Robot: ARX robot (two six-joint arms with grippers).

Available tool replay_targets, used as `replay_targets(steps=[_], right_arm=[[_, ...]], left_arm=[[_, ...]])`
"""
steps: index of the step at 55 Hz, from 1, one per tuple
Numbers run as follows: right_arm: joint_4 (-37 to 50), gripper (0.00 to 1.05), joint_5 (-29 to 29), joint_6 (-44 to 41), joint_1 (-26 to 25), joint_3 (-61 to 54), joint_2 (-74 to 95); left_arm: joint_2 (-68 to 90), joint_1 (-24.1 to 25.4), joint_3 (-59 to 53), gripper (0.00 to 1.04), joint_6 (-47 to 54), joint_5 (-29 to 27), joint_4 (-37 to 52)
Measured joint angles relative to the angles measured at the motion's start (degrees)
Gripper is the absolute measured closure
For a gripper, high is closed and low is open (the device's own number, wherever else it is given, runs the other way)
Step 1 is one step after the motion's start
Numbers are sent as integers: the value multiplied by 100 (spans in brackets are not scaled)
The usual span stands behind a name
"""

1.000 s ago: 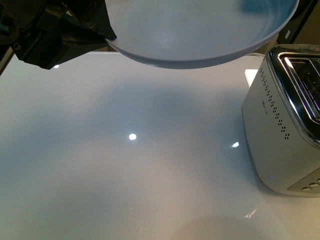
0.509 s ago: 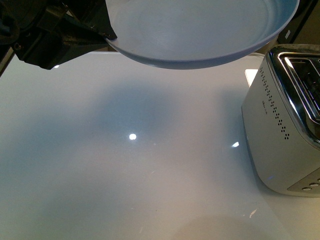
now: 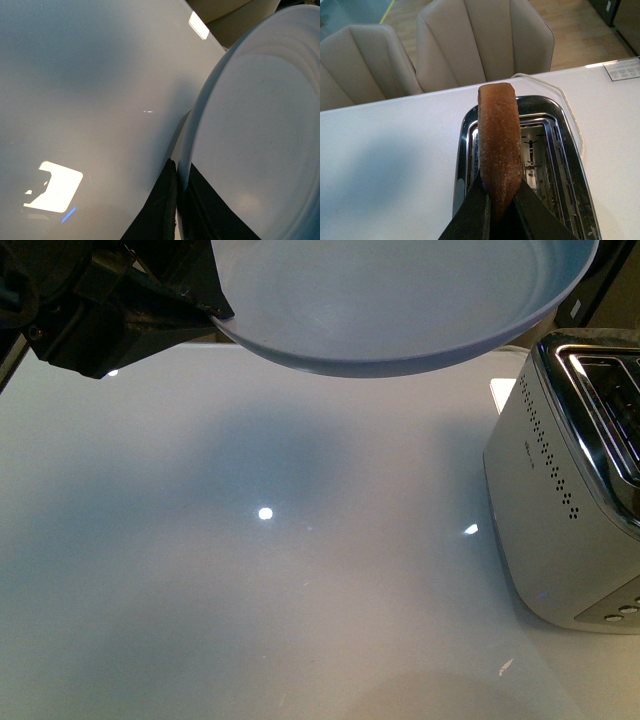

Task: Left arm holds plate, right arm toasts bread

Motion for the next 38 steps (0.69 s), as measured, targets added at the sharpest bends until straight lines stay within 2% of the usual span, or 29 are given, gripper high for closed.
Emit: replay_targets(steps=[38], right_arm=[[310, 101, 168, -577, 144, 146, 1259]], left_arm=[[0, 0, 2, 101, 0, -2, 0]])
